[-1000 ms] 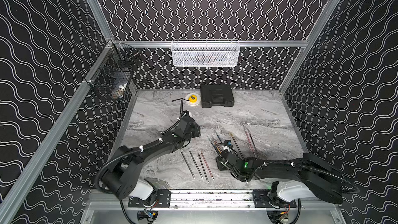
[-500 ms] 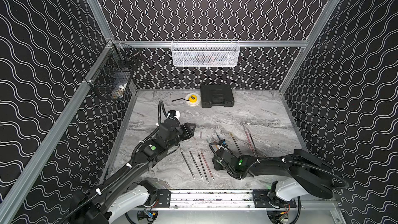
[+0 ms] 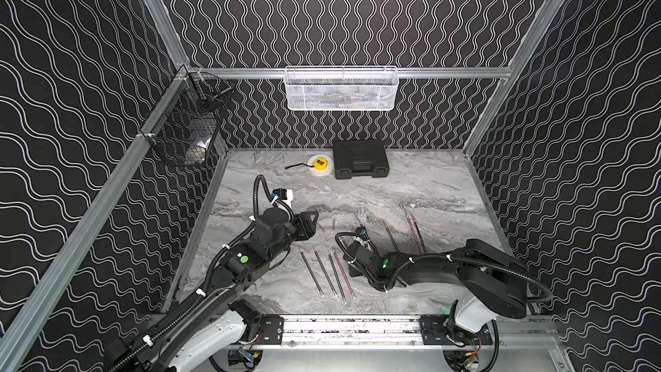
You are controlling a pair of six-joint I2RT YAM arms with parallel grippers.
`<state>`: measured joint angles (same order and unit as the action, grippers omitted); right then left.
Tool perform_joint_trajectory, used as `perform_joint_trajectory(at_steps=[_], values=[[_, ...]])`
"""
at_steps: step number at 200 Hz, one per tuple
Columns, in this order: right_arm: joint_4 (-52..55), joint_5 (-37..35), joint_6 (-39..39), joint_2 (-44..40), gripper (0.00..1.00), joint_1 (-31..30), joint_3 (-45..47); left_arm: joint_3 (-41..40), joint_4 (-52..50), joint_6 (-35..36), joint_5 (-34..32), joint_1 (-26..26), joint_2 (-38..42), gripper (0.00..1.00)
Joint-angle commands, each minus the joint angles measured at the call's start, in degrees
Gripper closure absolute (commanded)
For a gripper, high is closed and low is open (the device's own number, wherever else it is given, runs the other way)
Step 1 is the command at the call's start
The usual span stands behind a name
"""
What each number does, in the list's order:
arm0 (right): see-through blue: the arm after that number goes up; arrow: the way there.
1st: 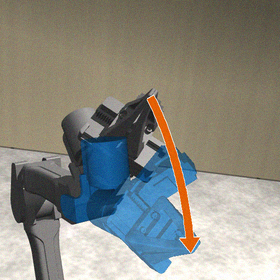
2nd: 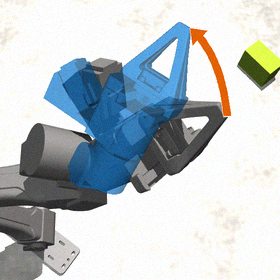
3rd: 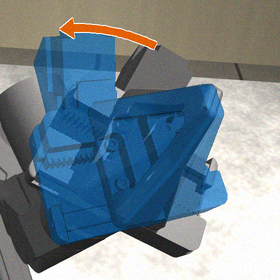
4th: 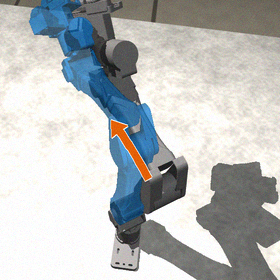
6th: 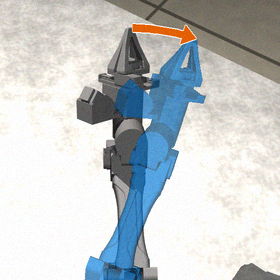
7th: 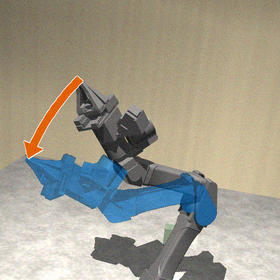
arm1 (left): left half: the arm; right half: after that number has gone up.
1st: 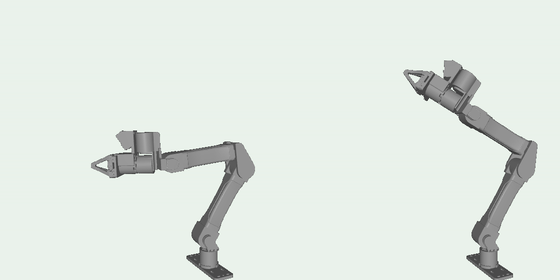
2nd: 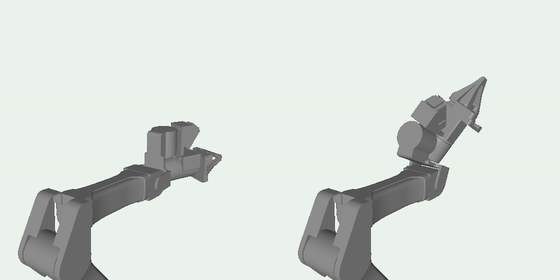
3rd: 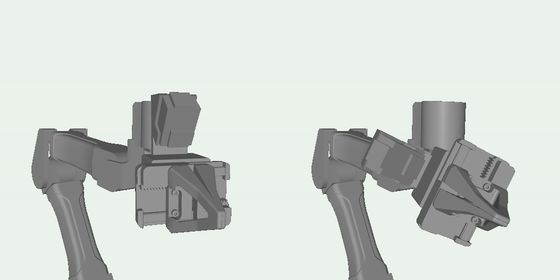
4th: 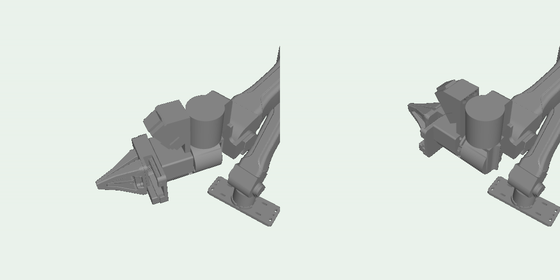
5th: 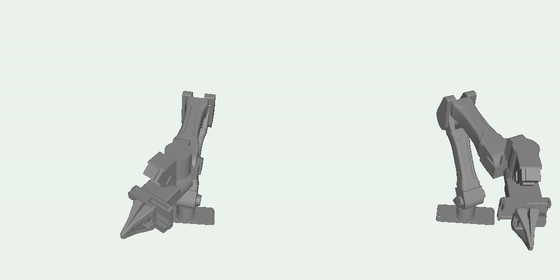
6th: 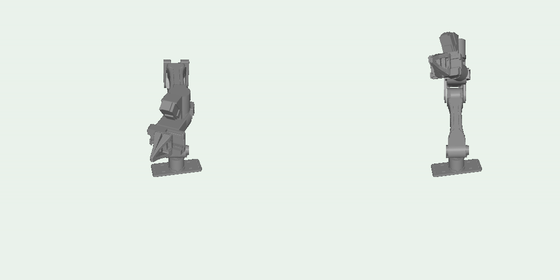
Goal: Remove the protective cover of the pencils
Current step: Pick up the pencil from the center of the board.
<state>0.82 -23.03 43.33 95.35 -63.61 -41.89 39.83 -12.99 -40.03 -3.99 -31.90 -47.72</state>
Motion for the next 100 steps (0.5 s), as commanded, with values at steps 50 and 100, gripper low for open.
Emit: perform_joint_trajectory(at_steps=[50,100], values=[[4.5,3.1,1.4,4.4,0.84,0.3,-2.5,-6.3,-1.2,-4.2,3.3,-0.1,6.4,0.2],[-1.8,4.1,0.8,1.9,1.0,1.1,-0.2,-13.6,24.1,-4.5,13.3,-0.1,0.9,0.2]])
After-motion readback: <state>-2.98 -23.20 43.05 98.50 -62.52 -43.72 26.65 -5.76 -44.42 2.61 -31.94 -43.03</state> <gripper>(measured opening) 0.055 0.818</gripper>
